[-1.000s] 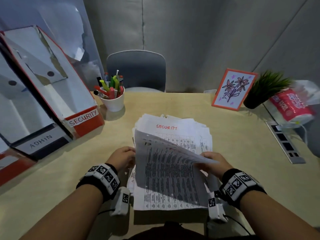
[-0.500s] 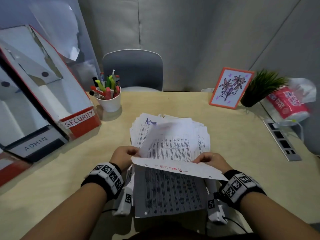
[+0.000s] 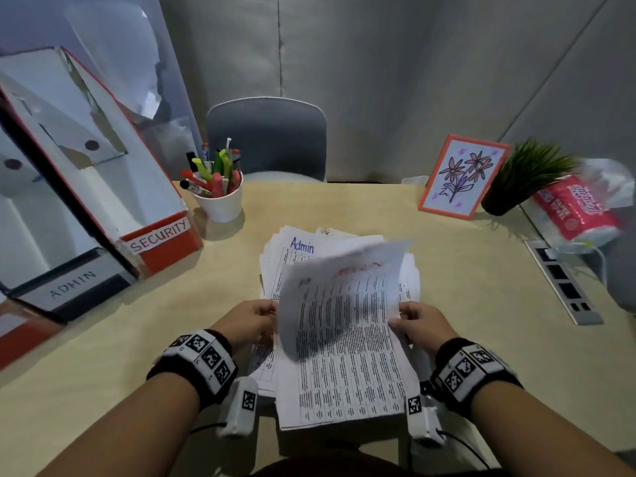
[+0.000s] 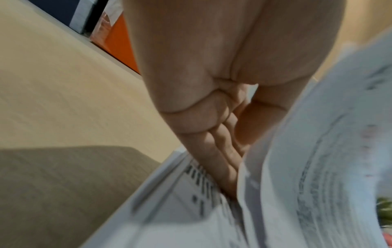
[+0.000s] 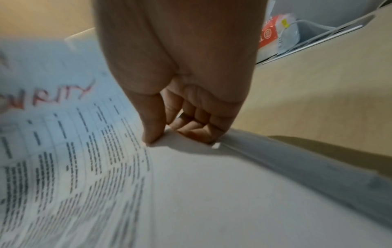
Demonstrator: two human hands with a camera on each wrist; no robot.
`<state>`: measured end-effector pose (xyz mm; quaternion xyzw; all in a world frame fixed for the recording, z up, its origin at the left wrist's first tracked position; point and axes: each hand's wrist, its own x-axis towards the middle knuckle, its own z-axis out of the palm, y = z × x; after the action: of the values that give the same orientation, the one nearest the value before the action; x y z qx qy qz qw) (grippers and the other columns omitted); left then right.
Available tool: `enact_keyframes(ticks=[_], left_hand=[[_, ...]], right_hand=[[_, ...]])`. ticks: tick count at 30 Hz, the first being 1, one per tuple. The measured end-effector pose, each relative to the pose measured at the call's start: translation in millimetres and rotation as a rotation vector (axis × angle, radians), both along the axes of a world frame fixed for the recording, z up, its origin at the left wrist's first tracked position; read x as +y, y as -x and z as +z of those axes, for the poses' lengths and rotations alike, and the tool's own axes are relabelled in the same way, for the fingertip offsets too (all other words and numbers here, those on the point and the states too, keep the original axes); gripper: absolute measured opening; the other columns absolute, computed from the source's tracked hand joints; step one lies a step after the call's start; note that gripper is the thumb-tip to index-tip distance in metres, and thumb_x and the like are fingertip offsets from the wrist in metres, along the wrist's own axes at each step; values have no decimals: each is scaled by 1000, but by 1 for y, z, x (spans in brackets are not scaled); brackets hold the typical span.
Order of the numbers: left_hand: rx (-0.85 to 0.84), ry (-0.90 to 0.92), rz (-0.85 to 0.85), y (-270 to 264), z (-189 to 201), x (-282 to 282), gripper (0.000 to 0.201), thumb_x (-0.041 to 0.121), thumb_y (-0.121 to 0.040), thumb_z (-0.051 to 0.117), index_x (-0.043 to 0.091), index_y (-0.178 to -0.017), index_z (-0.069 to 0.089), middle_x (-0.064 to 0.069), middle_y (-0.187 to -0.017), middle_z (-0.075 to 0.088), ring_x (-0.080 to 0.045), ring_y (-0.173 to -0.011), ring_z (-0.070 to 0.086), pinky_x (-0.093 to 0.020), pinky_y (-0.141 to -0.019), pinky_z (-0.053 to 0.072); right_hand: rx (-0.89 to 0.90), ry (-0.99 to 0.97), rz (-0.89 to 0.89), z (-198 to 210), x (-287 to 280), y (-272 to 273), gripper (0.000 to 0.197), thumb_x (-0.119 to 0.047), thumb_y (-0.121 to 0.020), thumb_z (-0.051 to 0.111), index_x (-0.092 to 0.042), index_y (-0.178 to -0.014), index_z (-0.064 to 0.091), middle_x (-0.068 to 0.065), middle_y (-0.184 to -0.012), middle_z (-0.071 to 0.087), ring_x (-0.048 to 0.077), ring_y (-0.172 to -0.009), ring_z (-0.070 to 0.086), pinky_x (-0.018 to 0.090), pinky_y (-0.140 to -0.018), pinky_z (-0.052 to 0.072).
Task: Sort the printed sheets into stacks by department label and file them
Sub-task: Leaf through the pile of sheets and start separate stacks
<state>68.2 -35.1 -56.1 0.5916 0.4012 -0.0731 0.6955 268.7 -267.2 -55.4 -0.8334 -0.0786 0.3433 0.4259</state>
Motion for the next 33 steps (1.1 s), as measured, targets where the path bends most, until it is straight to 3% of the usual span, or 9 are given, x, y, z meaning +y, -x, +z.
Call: enact_keyframes(ticks=[3,5,8,12,15,19,23,28,33], left_hand=[[-31,198,50,-3,0,-3,42,-19,-87,27,-6,-108,61,-17,-78,63,-16,-49,49,-22,-45,43],[-43,196,12,-4,5,-4,30,-7,-91,43,2,-111,62,-13,-89,70,-17,-56,60,-24,-50,50],[-13,-113,-155,-5,6,-5,29,16,-85,70,12,-113,64,-3,-110,71,-19,-94,68,-38,-86,55],[-75,-401,-92,-10,21,-14,14,8,-87,64,16,-98,65,-5,-101,71,-18,-91,67,-33,-79,55],[-202,-425,37,-12,43,-13,18,8,-88,64,22,-98,65,0,-102,71,-18,-96,67,-41,-89,54],[-453,-586,143,-15,91,-13,19,10,-92,57,17,-110,59,12,-102,66,5,-94,62,-16,-80,52],[-706,-651,157,-14,117,-11,30,29,-95,54,12,-119,53,16,-110,64,-1,-107,60,-17,-85,51],[-502,-589,80,-10,72,-15,41,7,-99,43,15,-138,38,9,-133,50,-5,-122,46,-34,-106,39],[-360,-618,184,-20,55,-18,31,4,-97,46,12,-127,48,6,-114,56,-15,-109,51,-25,-86,38]], right_hand=[[6,33,-51,0,0,0,19,3,-82,67,-3,-100,62,10,-87,65,10,-69,56,8,-46,44],[54,-41,-123,4,1,5,18,11,-82,63,1,-97,59,13,-85,60,11,-66,54,7,-43,43],[69,-109,-148,9,2,9,18,17,-81,60,1,-90,57,11,-76,55,7,-54,59,8,-41,42],[-48,-3,3,17,2,5,15,4,-79,69,-8,-81,60,8,-77,61,16,-64,56,27,-55,48],[-106,-106,85,37,1,1,14,0,-84,64,-11,-79,57,5,-77,64,24,-74,60,39,-72,50],[-399,-252,177,85,7,3,23,-19,-92,58,-8,-81,40,7,-68,40,15,-61,44,30,-65,40],[-562,-328,272,109,11,6,51,-57,-87,47,-12,-110,43,28,-101,53,44,-93,54,61,-81,46],[-520,-203,451,79,9,17,30,-22,-99,42,-30,-129,42,-11,-120,57,15,-111,54,33,-88,43],[-556,-109,452,64,17,17,33,-18,-99,42,-18,-132,46,0,-120,60,23,-110,56,33,-86,44]])
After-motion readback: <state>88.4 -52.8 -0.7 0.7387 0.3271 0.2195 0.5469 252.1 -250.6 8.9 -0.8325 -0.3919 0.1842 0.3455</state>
